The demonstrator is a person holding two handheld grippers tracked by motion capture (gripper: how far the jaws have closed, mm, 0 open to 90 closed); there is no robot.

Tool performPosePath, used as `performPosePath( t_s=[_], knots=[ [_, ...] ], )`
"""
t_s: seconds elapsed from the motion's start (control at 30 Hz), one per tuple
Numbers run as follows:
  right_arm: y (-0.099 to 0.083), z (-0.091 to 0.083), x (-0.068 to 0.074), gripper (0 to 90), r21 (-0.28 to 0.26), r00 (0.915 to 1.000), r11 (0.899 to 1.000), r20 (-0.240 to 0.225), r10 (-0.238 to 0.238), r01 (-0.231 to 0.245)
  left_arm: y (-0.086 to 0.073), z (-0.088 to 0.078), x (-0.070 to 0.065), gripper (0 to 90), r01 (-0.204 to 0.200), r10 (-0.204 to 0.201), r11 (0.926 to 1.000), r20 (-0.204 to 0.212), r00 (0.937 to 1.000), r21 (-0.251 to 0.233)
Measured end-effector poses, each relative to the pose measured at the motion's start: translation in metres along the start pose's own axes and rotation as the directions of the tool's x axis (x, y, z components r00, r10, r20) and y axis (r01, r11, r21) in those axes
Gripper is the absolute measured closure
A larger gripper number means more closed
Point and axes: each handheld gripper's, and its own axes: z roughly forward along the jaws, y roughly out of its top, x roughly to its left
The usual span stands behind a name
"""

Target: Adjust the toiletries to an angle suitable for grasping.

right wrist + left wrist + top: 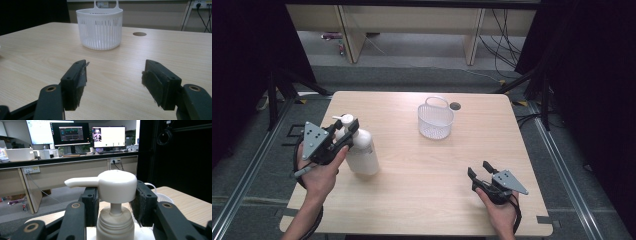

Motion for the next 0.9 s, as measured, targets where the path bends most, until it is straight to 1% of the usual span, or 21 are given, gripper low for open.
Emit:
performPosePath(
  t_s=[0.03,0.07,0.3,0.33,0.43,0.6,0.63,0.7,0.73,0.8,0.83,0.9],
  knots=[
    [0.000,0.000,0.000,35.9,0.000,1.0000,1.000,0.000,0.000,0.000,0.000,0.000,-0.001,59.4,-0.002,0.002,1.0000,-0.002,1.0000,0.005],
    [0.000,0.000,0.001,35.9,0.003,0.9999,1.000,-0.005,0.016,-0.016,0.001,0.000,-0.001,59.4,-0.004,0.004,1.0000,-0.003,1.0000,0.005],
    [0.000,0.000,0.001,35.9,0.004,0.9998,1.000,-0.007,0.019,-0.019,0.005,0.004,-0.007,59.4,0.001,-0.001,1.0000,-0.003,1.0000,-0.007],
    [0.000,0.000,0.000,35.9,-0.003,1.0000,1.000,0.003,-0.005,0.005,0.005,0.005,-0.008,59.4,0.001,-0.001,0.9999,0.000,1.0000,-0.011],
    [0.000,0.000,0.000,35.9,-0.003,1.0000,1.000,0.004,-0.005,0.005,0.007,0.008,-0.011,59.4,-0.004,0.004,0.9999,0.006,1.0000,-0.010],
    [0.000,0.000,0.000,35.9,0.001,0.9999,1.000,0.006,-0.009,0.009,0.009,0.013,-0.014,59.4,0.003,-0.002,0.9998,0.014,0.9999,-0.018],
    [0.000,-0.001,0.000,35.9,0.004,1.0000,1.000,0.004,-0.001,0.001,0.009,0.014,-0.015,59.4,0.001,-0.001,0.9998,0.015,0.9999,-0.019],
    [0.000,-0.001,0.000,35.9,0.008,1.0000,1.000,0.007,-0.001,0.001,0.011,0.016,-0.016,59.4,0.003,-0.003,0.9997,0.018,0.9998,-0.023],
    [0.000,0.000,0.000,35.9,0.001,1.0000,1.000,0.006,-0.007,0.007,0.011,0.017,-0.017,59.4,0.001,0.000,0.9997,0.019,0.9998,-0.024],
    [0.000,0.000,0.000,35.9,-0.002,1.0000,1.000,0.004,-0.005,0.005,0.013,0.020,-0.019,59.4,0.002,-0.002,0.9996,0.023,0.9997,-0.029],
    [0.000,0.000,0.001,35.9,0.001,0.9998,1.000,-0.006,0.017,-0.017,0.014,0.021,-0.020,59.4,-0.002,0.003,0.9996,0.026,0.9997,-0.029],
    [0.000,0.000,0.001,35.9,0.004,0.9999,1.000,-0.002,0.014,-0.014,0.015,0.023,-0.022,59.4,-0.002,0.003,0.9995,0.032,0.9995,-0.033]
  ],
)
